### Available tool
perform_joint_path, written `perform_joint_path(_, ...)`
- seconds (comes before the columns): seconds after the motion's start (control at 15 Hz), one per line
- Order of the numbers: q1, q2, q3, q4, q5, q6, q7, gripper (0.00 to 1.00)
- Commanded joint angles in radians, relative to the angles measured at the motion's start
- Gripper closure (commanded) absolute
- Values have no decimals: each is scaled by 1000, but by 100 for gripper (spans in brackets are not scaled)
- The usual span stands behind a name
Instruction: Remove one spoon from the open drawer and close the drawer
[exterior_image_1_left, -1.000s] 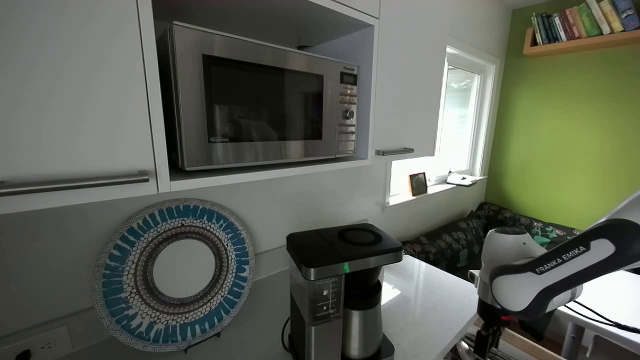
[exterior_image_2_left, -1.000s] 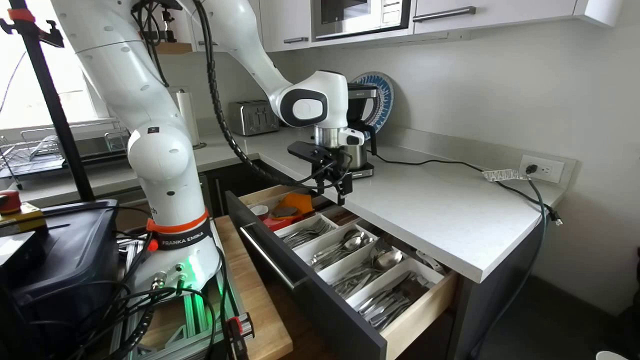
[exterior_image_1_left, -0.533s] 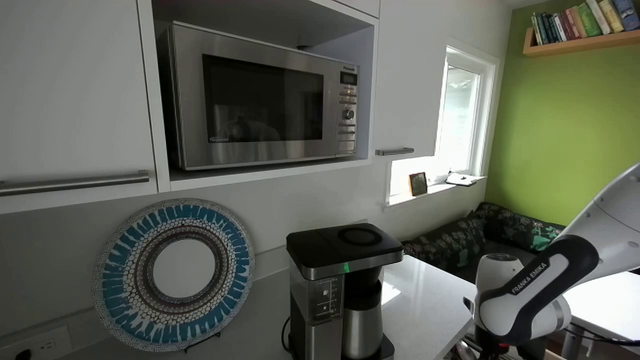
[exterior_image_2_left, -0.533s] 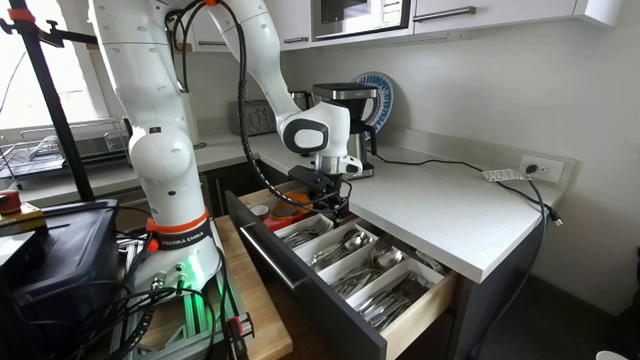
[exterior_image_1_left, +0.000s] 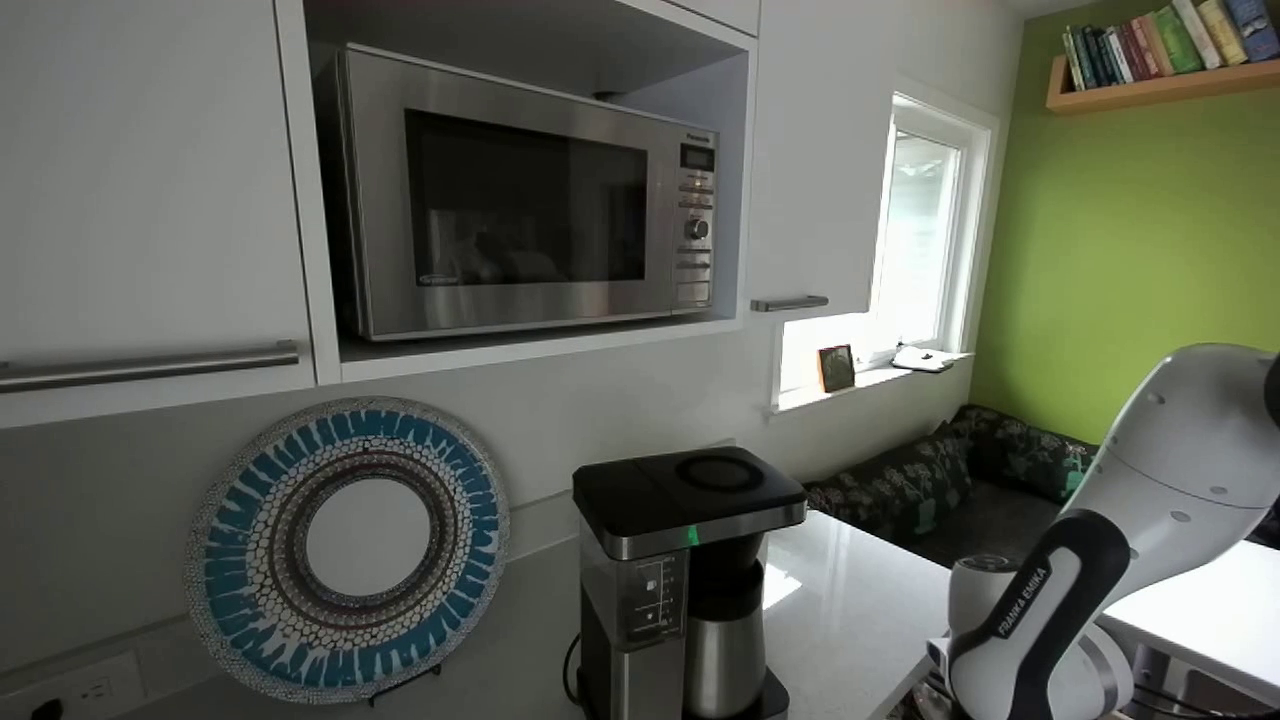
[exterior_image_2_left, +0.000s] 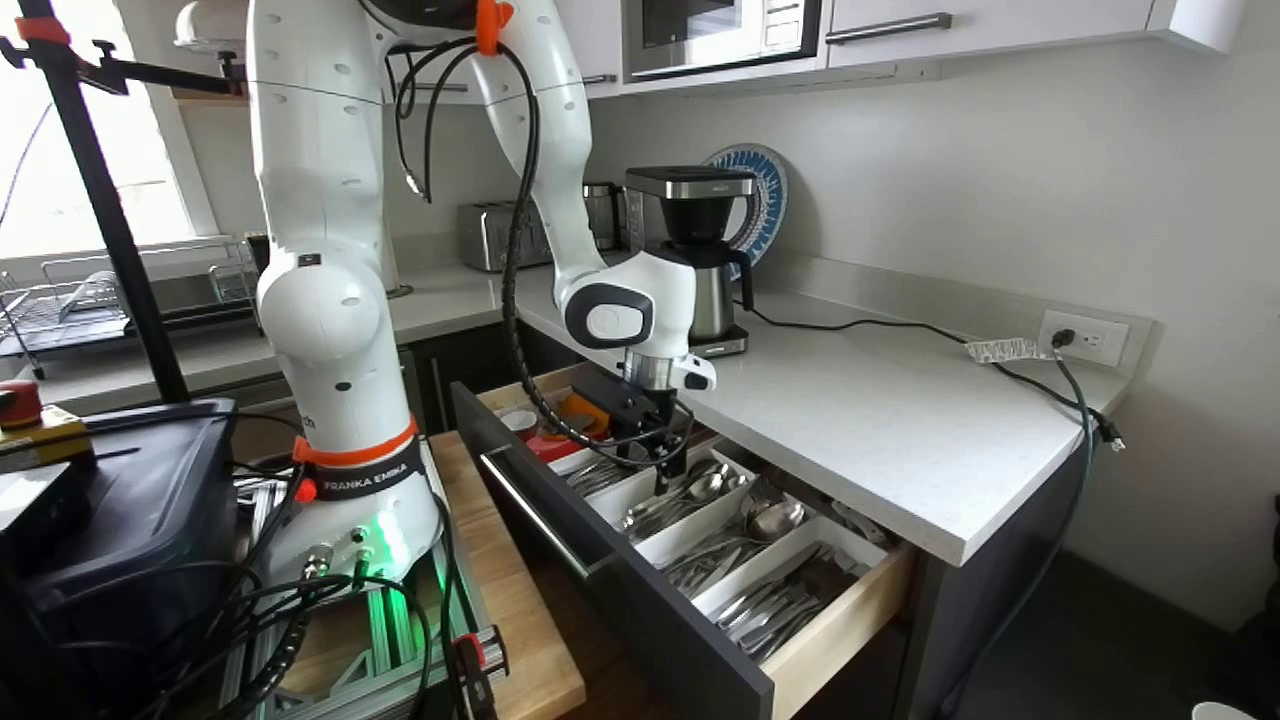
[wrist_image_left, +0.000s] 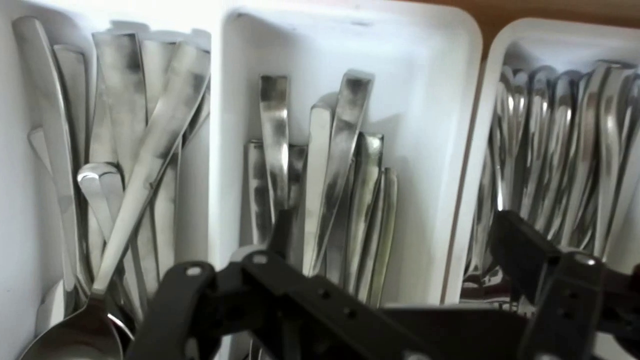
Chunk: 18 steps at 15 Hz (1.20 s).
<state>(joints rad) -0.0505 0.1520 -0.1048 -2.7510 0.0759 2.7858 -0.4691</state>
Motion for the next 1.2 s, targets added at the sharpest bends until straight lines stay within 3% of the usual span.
perform_joint_path(0.0,-38,-2,34,1,-17,-1,13,0)
perform_joint_path(0.33,-56,55,28,30,-13,33,107,0)
perform_joint_path(0.53,-65,82,22,40,-29,65,136,7)
perform_joint_path(0.67,-74,99,27,50,-24,81,142,23)
perform_joint_path(0.87,-83,123,37,61,-25,107,146,38)
perform_joint_path(1.0,-90,140,49,71,-24,119,146,43)
perform_joint_path(1.13,-88,156,48,80,-36,131,160,40)
